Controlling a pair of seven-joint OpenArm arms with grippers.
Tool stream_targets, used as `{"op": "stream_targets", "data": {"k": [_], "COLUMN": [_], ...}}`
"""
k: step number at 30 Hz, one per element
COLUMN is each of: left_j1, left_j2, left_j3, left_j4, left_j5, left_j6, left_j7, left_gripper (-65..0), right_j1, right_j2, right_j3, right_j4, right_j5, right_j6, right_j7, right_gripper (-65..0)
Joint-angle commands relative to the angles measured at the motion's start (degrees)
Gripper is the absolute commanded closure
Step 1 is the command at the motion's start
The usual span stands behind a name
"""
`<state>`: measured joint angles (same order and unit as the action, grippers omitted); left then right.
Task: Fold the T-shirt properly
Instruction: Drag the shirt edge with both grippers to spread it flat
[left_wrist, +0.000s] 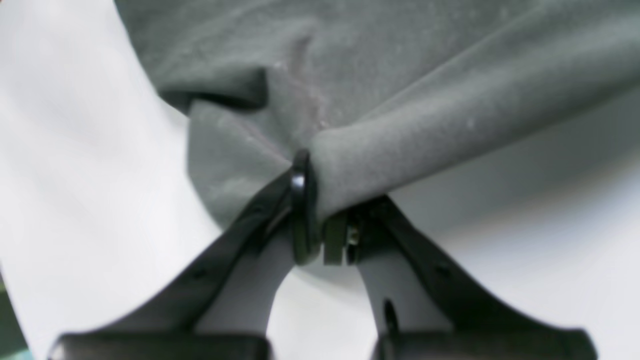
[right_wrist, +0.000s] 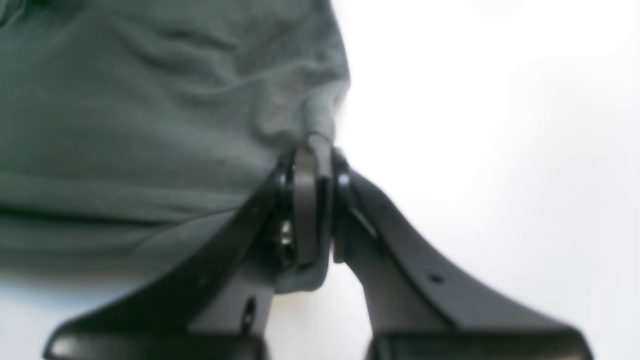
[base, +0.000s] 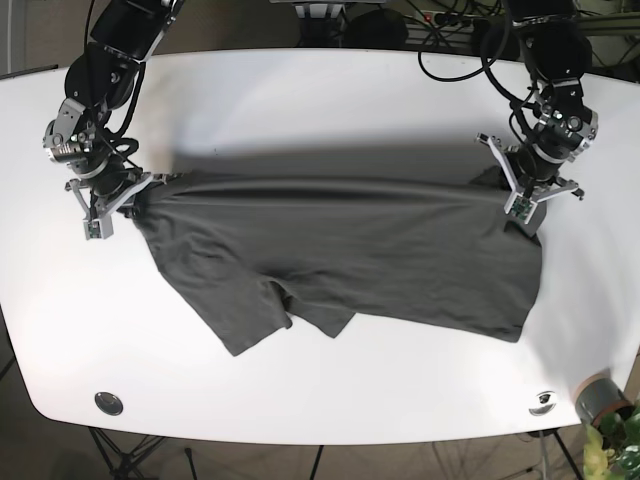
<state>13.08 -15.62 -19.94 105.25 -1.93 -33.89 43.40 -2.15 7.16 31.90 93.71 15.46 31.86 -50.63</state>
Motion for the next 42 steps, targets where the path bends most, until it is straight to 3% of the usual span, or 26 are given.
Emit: {"op": "stream_targets", "data": {"k": [1,20,23,25,27,29,31,38,42], "left_j1": [0.1,7.2,7.4,7.4,7.4,7.4,7.2,4.4,1.9], "left_j2": [-0.8,-0.8,-0.8,-0.7,-0.7,-0.7,-0.7,2.0,3.3], "left_j3": [-1.3,-5.2,-5.2,-5.2,-5.2,-5.2,-5.4,-8.8,-11.0], "left_j4": [1.5,2.7,2.8,2.8,2.8,2.9,2.9,6.6,7.7], "left_j5": [0.9,0.7,0.9,0.9,0.9,0.9,0.7,0.1,-2.6], "left_j6": [0.9,0.9,0.9,0.9,0.9,0.9,0.9,0.9,0.8], "left_j7": [-0.5,-0.5,-0.3,-0.3,-0.3,-0.3,-0.3,-0.5,-0.5], "left_gripper": [0.0,0.0,-11.8,-25.1,-41.4,-49.0,-50.4,-50.4,-50.4], "right_j1": [-0.9,-10.3,-11.6,-12.3,-13.2,-13.5,-13.5,-10.0,-5.6], "right_j2": [0.9,-1.0,-2.9,-3.4,-3.7,-4.3,-5.0,-5.1,-4.8], "right_j3": [0.3,0.3,0.3,0.3,0.3,0.3,0.6,2.1,1.9], "right_j4": [2.2,4.2,6.6,8.6,10.2,11.3,12.5,11.7,6.3], "right_j5": [0.8,1.1,1.1,1.0,1.1,1.1,1.1,0.9,0.7], "right_j6": [-0.34,-0.34,-0.34,-0.34,-0.34,-0.34,-0.34,-0.34,-0.34], "right_j7": [1.4,1.6,1.6,1.6,1.6,1.6,1.6,1.6,1.6], "right_gripper": [-2.2,-3.2,-11.6,-21.4,-36.3,-45.2,-50.7,-50.7,-50.7]}}
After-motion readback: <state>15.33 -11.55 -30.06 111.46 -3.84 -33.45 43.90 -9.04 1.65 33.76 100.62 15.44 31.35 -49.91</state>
